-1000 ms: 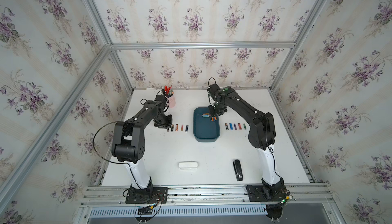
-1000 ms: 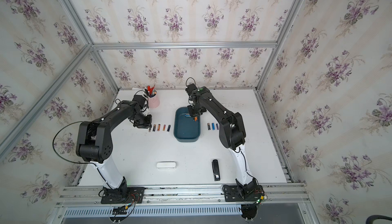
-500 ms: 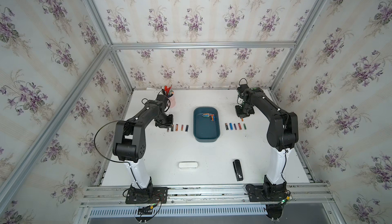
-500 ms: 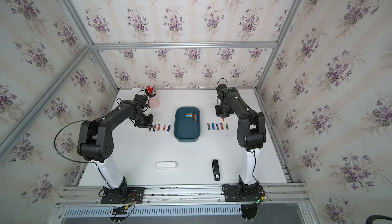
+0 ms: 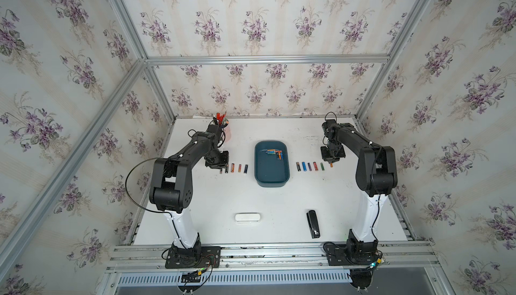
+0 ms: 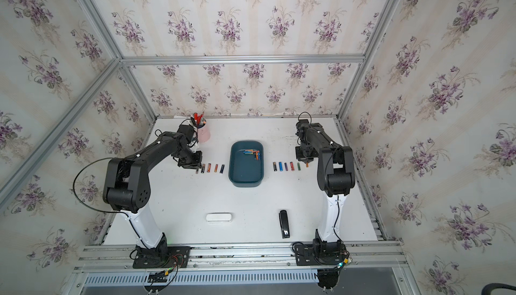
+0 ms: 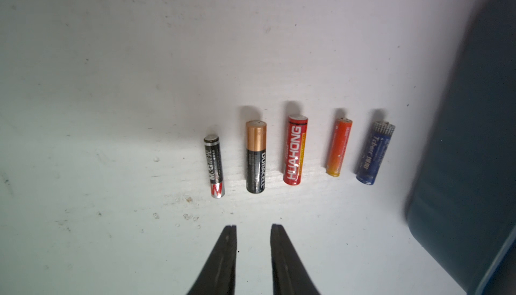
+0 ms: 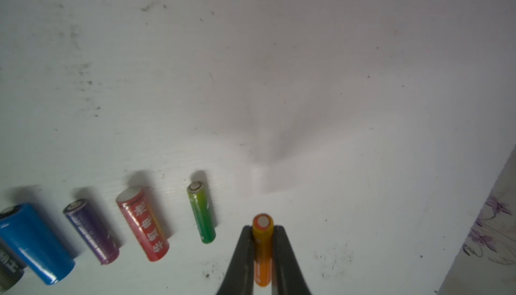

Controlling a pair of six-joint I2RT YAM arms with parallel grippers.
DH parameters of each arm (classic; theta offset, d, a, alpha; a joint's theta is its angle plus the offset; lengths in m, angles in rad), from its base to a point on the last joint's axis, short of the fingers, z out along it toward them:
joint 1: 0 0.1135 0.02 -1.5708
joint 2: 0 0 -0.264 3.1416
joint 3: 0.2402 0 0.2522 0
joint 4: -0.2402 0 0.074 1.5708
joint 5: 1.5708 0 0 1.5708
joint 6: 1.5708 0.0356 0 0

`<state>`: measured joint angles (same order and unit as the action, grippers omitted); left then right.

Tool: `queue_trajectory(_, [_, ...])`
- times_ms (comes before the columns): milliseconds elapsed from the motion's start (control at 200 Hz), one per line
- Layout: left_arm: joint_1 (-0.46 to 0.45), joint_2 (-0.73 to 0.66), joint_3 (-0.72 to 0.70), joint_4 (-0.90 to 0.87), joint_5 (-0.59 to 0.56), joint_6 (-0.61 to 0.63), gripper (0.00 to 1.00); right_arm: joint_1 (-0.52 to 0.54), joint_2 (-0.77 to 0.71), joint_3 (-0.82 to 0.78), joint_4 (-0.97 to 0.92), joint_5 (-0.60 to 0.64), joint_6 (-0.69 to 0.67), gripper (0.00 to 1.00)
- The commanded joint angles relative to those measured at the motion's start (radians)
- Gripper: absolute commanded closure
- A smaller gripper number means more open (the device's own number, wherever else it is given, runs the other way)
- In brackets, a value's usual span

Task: Take the batteries out of the storage box
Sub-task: Place the battery at the center of the board.

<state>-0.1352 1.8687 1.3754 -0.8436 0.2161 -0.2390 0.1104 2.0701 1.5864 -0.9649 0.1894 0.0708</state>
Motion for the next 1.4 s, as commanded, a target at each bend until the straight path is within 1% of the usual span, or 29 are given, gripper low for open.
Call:
queue_trajectory(0, [-0.001,0.005,0.002,-0.009,0.002,0.002,0.72,-0.003,0.014,-0.003,0.019,0.003,-0.012,0.92])
queue_trajectory(739, [-0.004,0.014,0.005,-0.012,-0.001,0.001,0.72,-0.008,0.061,-0.028,0.062,-0.032,-0.025,0.90])
queue_trajectory(1009, [-0.004,0.014,0.007,-0.011,-0.001,0.002,0.72,-0.008,0.063,-0.029,0.060,-0.030,-0.025,0.85])
queue_trajectory(1269, [-0.004,0.013,0.011,-0.017,-0.006,0.004,0.72,-0.008,0.058,-0.016,0.055,-0.030,-0.023,0.83])
queue_trajectory(1394, [-0.004,0.011,0.013,-0.018,-0.006,0.004,0.72,-0.007,0.051,-0.011,0.051,-0.032,-0.022,0.80])
